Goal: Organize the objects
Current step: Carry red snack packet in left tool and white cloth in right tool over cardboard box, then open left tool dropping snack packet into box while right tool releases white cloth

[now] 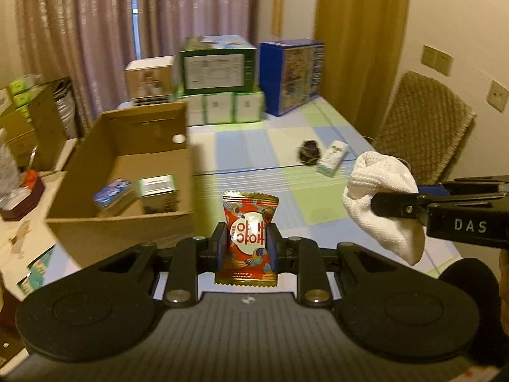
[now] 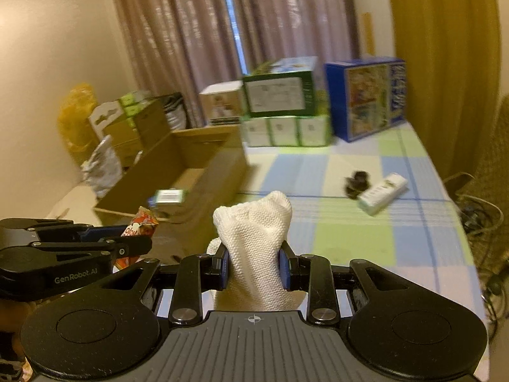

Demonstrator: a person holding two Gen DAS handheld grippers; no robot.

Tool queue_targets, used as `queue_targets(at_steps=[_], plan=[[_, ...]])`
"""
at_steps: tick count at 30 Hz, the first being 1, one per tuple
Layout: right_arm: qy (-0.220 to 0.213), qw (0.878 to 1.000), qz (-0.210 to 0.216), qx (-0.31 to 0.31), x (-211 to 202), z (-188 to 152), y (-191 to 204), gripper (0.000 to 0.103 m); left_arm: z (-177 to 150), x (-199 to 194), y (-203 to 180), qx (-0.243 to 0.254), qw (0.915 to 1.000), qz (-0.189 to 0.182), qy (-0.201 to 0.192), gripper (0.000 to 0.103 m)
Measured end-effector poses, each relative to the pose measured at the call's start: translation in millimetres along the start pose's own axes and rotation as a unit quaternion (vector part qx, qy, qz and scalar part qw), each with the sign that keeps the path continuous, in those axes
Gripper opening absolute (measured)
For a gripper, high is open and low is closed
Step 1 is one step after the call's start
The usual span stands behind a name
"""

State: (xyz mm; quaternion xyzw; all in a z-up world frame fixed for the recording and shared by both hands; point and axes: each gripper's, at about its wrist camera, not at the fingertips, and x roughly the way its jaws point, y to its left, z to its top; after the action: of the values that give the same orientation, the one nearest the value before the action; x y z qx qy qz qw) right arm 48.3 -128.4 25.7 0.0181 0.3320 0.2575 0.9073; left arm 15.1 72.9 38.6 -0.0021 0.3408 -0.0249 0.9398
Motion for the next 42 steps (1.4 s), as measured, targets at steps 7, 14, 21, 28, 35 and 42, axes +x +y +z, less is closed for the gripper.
queue_targets(at_steps=[7, 14, 21, 28, 35, 42], plan=[[0.008, 0.999, 0.031, -0.021, 19, 3, 31, 0.027, -3, -16, 35, -0.022, 0.9993, 0.029, -0.003, 0.021], [0.013, 0.998, 0.047, -0.038, 36, 13, 47, 0.027, 3, -17, 62, -0.030, 0.9984, 0.047, -0.007, 0.021], [0.013, 0.996, 0.068, -0.052, 64, 33, 70, 0.027, 18, -8, 95, -0.029, 0.9977, 0.060, -0.007, 0.021], [0.014, 0.995, 0.086, -0.056, 104, 62, 88, 0.027, 38, 16, 133, -0.025, 0.9974, 0.067, 0.001, 0.021], [0.017, 0.995, 0.093, -0.045, 148, 95, 96, 0.027, 57, 48, 168, -0.029, 0.9973, 0.066, 0.013, 0.021], [0.026, 0.995, 0.093, -0.033, 188, 116, 98, 0.027, 64, 77, 186, -0.024, 0.9973, 0.064, 0.026, 0.021]])
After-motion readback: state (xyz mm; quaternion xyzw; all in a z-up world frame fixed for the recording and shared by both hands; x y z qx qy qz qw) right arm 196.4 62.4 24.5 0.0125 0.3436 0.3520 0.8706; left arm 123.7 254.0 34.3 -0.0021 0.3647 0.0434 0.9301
